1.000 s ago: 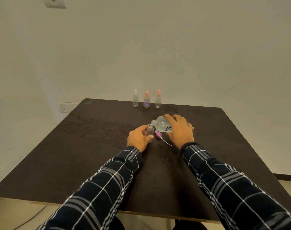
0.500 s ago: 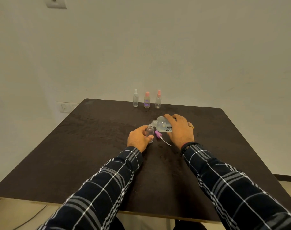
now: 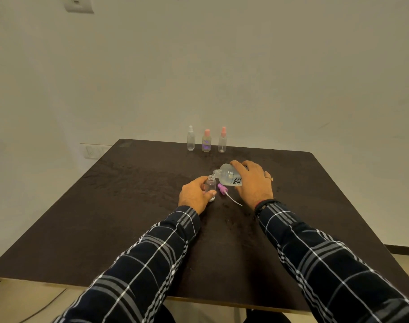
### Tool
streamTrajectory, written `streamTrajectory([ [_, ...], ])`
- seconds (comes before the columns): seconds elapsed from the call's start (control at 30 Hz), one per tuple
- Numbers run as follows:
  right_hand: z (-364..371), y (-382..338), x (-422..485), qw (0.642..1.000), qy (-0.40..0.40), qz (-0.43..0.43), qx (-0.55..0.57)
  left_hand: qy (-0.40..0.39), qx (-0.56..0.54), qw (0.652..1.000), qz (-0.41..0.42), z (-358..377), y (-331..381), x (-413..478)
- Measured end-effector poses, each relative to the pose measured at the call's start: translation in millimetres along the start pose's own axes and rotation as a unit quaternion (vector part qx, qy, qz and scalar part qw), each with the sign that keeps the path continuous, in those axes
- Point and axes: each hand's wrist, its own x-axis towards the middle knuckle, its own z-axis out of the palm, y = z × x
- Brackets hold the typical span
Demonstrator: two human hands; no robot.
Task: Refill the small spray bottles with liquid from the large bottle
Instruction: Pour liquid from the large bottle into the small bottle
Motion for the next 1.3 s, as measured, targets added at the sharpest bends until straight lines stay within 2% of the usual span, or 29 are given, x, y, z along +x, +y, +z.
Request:
streamTrajectory([
  [1.3, 0.0, 1.6, 1.3, 1.000, 0.008, -0.005, -0.013, -0.005, -0.002, 1.000, -0.002, 0.4, 0.5, 1.4],
])
